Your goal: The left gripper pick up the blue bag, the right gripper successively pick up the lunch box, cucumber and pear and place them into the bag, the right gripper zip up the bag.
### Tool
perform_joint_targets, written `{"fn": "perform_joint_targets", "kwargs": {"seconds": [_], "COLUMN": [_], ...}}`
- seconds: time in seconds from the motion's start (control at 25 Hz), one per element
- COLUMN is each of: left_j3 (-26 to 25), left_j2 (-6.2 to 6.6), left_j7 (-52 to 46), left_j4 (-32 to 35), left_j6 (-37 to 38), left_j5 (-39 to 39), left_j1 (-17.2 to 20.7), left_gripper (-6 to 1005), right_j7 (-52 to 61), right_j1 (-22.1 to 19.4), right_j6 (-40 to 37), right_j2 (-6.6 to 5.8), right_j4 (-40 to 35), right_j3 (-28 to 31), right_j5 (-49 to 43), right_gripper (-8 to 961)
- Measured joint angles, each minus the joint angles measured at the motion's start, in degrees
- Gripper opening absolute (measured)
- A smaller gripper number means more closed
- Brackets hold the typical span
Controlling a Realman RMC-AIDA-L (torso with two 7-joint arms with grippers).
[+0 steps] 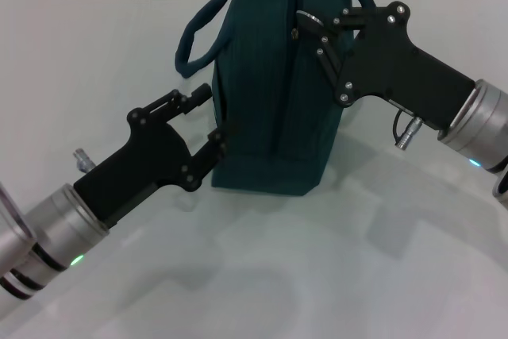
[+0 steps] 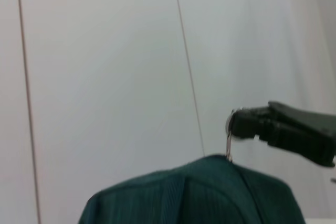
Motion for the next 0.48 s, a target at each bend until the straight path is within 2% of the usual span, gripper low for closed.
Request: {"fn": "perform_joint_targets", "kwargs": {"seconds": [0.08, 0.2, 0.32, 0.48], "left_j3": [0.0, -0.1, -0.4, -0.4], "left_j2": [-0.02, -0.02, -0.03, -0.02], "left_j7": [-0.8, -4.5, -6.9, -8.8], "left_j4": [-0.1, -0.8, -3.4, -4.4], "left_j6": [0.5, 0.3, -0.1, -0.1], "left_j5": [0.0, -0.1, -1.3, -3.7], "left_j1": [-0.6, -2.3, -4.8, -6.0], "left_gripper": [335, 573, 600, 637], "right_j7": [0.0, 0.0, 0.0, -0.1], "right_j1": [0.0, 0.0, 0.0, 0.0], "right_j6": [0.1, 0.1, 0.2, 0.3], "right_j2": [0.00, 0.00, 0.00, 0.00], "right_j4": [-0.1, -0.3, -0.3, -0.1], "right_j3": [-0.1, -0.3, -0.6, -0.7], "right_j5": [0.0, 0.0, 0.1, 0.1], "right_gripper": [21, 22, 23, 24]}}
